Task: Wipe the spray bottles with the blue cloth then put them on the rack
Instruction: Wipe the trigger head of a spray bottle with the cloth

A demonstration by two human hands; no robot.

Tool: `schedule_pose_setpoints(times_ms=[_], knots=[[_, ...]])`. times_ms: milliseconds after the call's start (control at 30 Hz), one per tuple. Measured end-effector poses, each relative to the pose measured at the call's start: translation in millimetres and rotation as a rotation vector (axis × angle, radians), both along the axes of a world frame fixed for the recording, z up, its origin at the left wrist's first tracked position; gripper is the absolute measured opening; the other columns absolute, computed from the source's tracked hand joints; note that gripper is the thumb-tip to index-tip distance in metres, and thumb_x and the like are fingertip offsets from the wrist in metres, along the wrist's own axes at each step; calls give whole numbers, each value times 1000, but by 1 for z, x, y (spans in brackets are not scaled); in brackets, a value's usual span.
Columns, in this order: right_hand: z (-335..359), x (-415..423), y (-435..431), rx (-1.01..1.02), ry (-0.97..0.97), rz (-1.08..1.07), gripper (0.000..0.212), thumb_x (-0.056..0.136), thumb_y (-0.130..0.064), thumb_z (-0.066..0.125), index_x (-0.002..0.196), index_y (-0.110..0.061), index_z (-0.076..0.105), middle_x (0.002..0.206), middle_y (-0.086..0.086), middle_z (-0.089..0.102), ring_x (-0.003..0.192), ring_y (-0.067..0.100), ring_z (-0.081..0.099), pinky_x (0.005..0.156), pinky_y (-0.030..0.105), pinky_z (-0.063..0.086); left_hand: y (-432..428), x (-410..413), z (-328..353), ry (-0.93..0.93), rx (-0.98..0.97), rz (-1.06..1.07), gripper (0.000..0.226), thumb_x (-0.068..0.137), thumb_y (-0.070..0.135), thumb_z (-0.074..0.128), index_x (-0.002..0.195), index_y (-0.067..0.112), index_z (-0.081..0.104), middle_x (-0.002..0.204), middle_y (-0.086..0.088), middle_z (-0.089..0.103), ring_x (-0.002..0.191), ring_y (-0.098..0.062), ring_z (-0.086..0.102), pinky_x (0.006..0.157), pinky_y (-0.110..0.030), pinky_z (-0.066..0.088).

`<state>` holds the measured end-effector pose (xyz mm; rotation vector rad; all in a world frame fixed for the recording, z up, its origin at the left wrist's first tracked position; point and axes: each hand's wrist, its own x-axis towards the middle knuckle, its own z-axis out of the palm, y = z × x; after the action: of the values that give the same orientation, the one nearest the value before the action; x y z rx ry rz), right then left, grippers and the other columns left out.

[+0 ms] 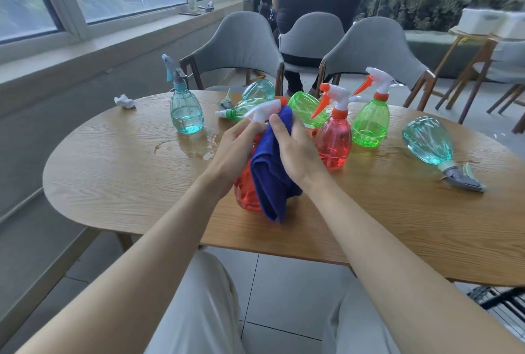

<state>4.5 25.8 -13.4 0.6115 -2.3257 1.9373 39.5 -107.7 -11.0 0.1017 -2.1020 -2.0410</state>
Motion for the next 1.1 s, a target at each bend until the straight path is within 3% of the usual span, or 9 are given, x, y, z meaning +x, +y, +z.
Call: schedule_pose_setpoints(times_ms=[133, 267, 400, 500, 633, 833, 900, 967, 1100], knots=[[-6, -6, 4, 4, -20, -95, 39, 105, -55, 56, 99, -18, 66, 80, -5, 64, 78, 15, 62, 90, 51, 53, 1, 2, -4, -17, -26, -28, 35, 97, 32, 62, 110, 0, 68, 93, -6, 68, 85, -18, 62, 81, -37, 49], [-10, -2, 1, -23, -55, -131, 39, 100, -60, 61, 84, -24, 63, 75, -3, 63, 75, 22, 61, 86, 57, 52, 1, -1, -10, -14, 27, -15, 19, 99, 26, 65, 91, 9, 70, 87, 0, 68, 83, -14, 62, 80, -35, 49], [-15, -3, 1, -73, -80, -171, 40, 102, -55, 61, 80, -22, 64, 70, -7, 62, 70, 18, 61, 77, 48, 52, 4, -4, -13, 35, 22, -6, 21, 98, 23, 70, 91, 3, 69, 87, -4, 66, 82, -16, 63, 76, -36, 50], [-20, -5, -1, -134, -99, -208, 32, 103, -48, 64, 93, -18, 64, 83, -2, 67, 78, 18, 65, 79, 38, 53, 4, -5, -12, 59, 21, 11, 16, 98, 17, 72, 86, 7, 69, 81, -3, 65, 75, -15, 62, 69, -30, 50], [-23, -8, -3, -290, -227, -197, 42, 97, -42, 74, 118, -17, 48, 120, 12, 64, 111, 26, 67, 100, 44, 56, 6, -5, -11, 106, -16, 91, 16, 95, 13, 76, 82, 6, 71, 72, 3, 68, 68, -9, 62, 63, -22, 51], [-20, -3, 1, -208, -177, -139, 30, 108, -33, 59, 122, -10, 45, 104, -3, 56, 94, 11, 59, 81, 21, 50, 7, -9, -10, 175, -115, 169, 26, 94, 5, 75, 73, 3, 60, 57, 13, 59, 54, 0, 51, 54, -16, 43], [-19, -1, 3, -232, -233, -65, 25, 109, -31, 54, 124, -13, 47, 110, 5, 62, 103, 18, 64, 92, 33, 53, 7, -10, -10, 189, -152, 198, 23, 95, 8, 75, 79, -3, 63, 61, 10, 59, 55, 1, 51, 55, -16, 42], [-22, -1, 3, -245, -243, -48, 18, 107, -31, 54, 121, -20, 54, 119, 10, 66, 113, 26, 66, 104, 49, 53, 6, -11, -11, 188, -179, 201, 24, 97, 17, 74, 80, 3, 66, 67, 13, 61, 61, -1, 55, 60, -19, 44], [-29, -4, 5, -225, -213, -145, 18, 106, -40, 61, 110, -24, 68, 111, 7, 74, 105, 27, 72, 99, 51, 57, 8, -9, -12, 160, -186, 194, 21, 99, 26, 73, 83, 14, 67, 79, 17, 67, 74, -2, 65, 69, -23, 50]])
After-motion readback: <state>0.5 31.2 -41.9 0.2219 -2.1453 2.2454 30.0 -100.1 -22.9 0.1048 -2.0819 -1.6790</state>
